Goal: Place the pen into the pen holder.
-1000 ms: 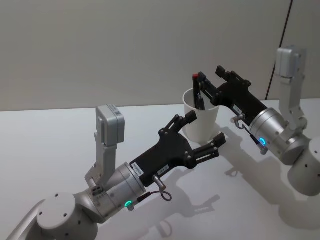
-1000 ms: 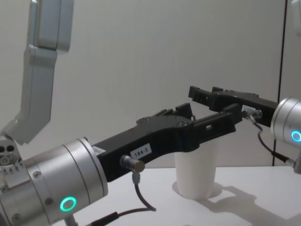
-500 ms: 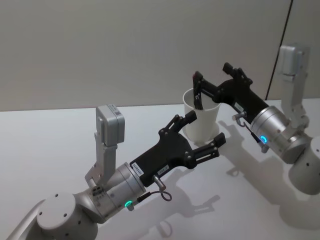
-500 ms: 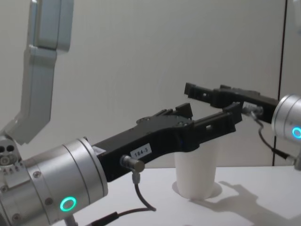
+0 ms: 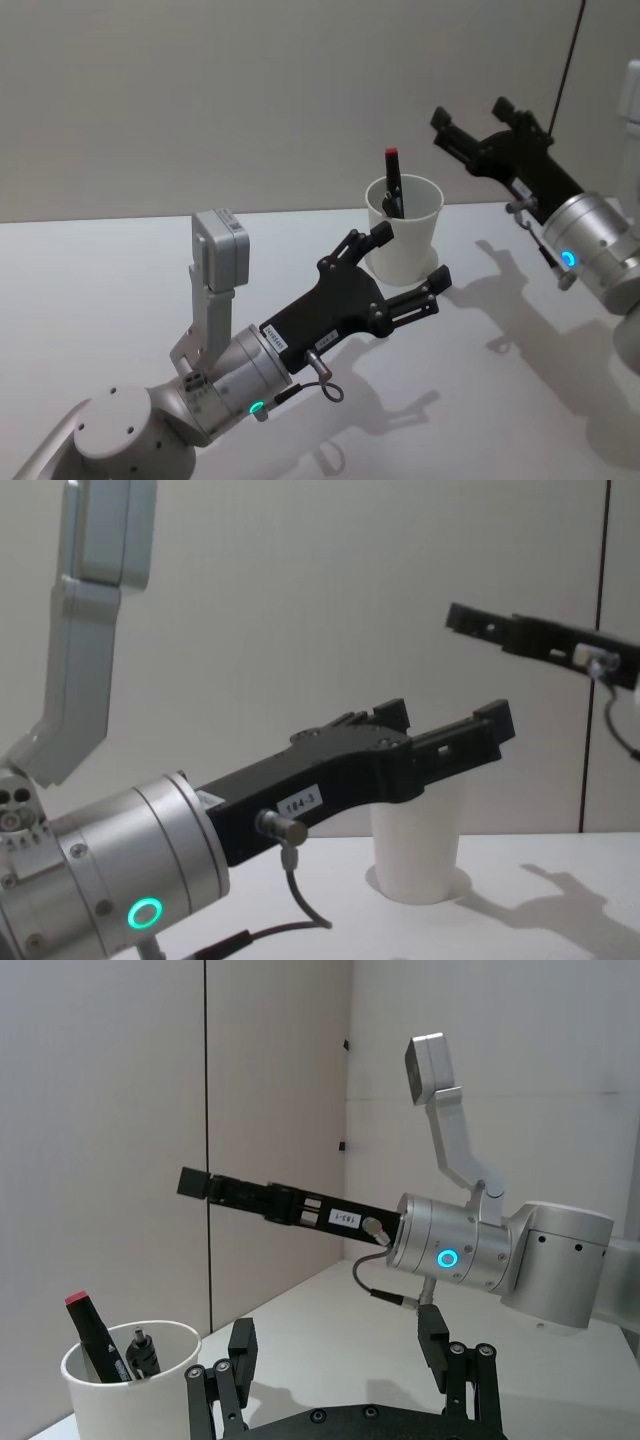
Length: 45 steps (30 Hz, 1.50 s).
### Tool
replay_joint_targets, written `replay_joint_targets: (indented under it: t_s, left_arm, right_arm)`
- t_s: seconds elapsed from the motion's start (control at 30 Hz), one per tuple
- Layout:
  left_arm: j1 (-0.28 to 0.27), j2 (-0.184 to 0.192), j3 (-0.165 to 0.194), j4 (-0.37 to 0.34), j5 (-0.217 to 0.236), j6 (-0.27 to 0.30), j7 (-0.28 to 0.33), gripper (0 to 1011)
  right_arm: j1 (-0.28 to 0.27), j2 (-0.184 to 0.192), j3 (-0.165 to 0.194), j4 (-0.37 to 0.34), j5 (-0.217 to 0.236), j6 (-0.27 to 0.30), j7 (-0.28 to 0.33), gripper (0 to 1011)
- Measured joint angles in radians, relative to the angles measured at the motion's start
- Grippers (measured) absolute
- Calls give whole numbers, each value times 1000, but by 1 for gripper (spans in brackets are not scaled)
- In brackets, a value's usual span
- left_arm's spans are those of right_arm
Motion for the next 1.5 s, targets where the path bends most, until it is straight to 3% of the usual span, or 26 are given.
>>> replay_joint_targets:
  t_s: [0.23, 0.47, 1.5]
  left_arm:
    - [-1, 1, 1, 0, 4, 1, 8, 1001]
    - [-11, 10, 6, -1, 35, 12, 65, 1001]
    - [-79, 73, 46, -20, 256, 92, 473, 1001]
  right_arm:
    - [-8, 4, 5, -10, 0, 2, -5, 1001]
    - [-51, 3, 26, -38, -39, 9, -8, 1001]
    - [-342, 2, 164, -227, -299, 50, -38, 1001]
